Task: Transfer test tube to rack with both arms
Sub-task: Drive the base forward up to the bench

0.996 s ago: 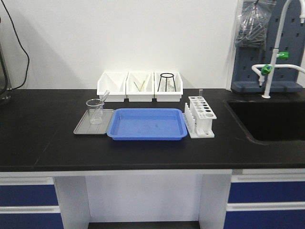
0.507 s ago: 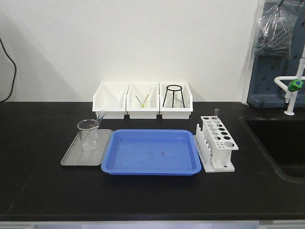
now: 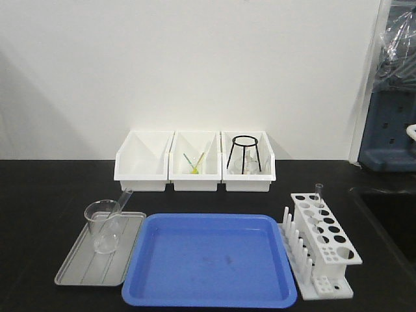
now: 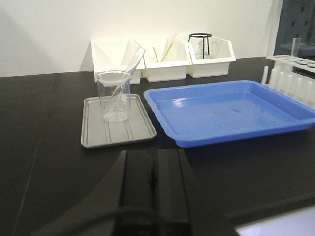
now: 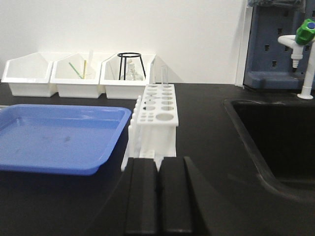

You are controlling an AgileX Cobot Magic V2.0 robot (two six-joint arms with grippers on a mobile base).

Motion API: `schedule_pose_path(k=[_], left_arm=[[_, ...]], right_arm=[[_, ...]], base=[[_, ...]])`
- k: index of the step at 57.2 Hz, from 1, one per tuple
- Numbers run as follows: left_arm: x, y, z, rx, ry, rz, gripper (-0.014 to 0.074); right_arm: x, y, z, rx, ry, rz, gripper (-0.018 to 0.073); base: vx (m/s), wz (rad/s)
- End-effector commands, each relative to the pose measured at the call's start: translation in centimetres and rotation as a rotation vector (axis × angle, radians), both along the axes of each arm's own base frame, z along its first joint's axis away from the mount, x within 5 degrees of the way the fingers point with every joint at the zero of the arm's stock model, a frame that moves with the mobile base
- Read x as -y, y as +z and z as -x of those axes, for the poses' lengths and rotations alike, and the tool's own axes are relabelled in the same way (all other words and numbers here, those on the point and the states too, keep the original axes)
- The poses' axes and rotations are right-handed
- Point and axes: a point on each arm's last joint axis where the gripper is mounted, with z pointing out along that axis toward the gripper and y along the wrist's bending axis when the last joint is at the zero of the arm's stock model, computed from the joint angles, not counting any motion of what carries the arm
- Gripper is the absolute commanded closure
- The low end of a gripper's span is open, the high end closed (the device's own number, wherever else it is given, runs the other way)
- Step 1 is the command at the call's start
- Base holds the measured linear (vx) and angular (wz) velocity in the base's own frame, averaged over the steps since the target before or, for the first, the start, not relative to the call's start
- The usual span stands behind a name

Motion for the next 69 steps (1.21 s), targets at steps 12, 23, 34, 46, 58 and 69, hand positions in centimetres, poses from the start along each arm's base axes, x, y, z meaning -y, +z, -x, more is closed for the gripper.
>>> schedule_pose_path(k=[12, 23, 34, 46, 58, 69], left_arm=[[-0.11, 1.91, 0.21, 0.128, 0.009, 0.037, 0.0603], [-0.11, 1.91, 0.21, 0.128, 0.009, 0.037, 0.0603], [-0.11, 1.91, 0.21, 0.128, 0.009, 0.037, 0.0603], [-0.11, 1.91, 0.21, 0.128, 0.009, 0.037, 0.0603], [-0.11, 1.91, 0.21, 0.128, 0.009, 0.037, 0.0603], [-0.13, 2.06, 0.21, 0.144, 0.010, 0.041, 0.0603]], right_arm=[[0.03, 0.15, -0.03, 0.072, -0.005, 0.008, 0.0570], [0.03, 0.15, -0.03, 0.072, -0.005, 0.008, 0.0570], [0.03, 0.15, -0.03, 0.072, -0.005, 0.008, 0.0570], [0.03, 0.15, -0.03, 0.072, -0.005, 0.008, 0.0570], [0.03, 0.15, -0.03, 0.071, -0.005, 0.008, 0.0570], [0.03, 0.17, -0.03, 0.073, -0.005, 0.003, 0.0570]], base=[[0.35, -0.01], [0.30, 0.00], [0.21, 0.02], [0.11, 0.00], [0.04, 0.00], [0.00, 0.00]])
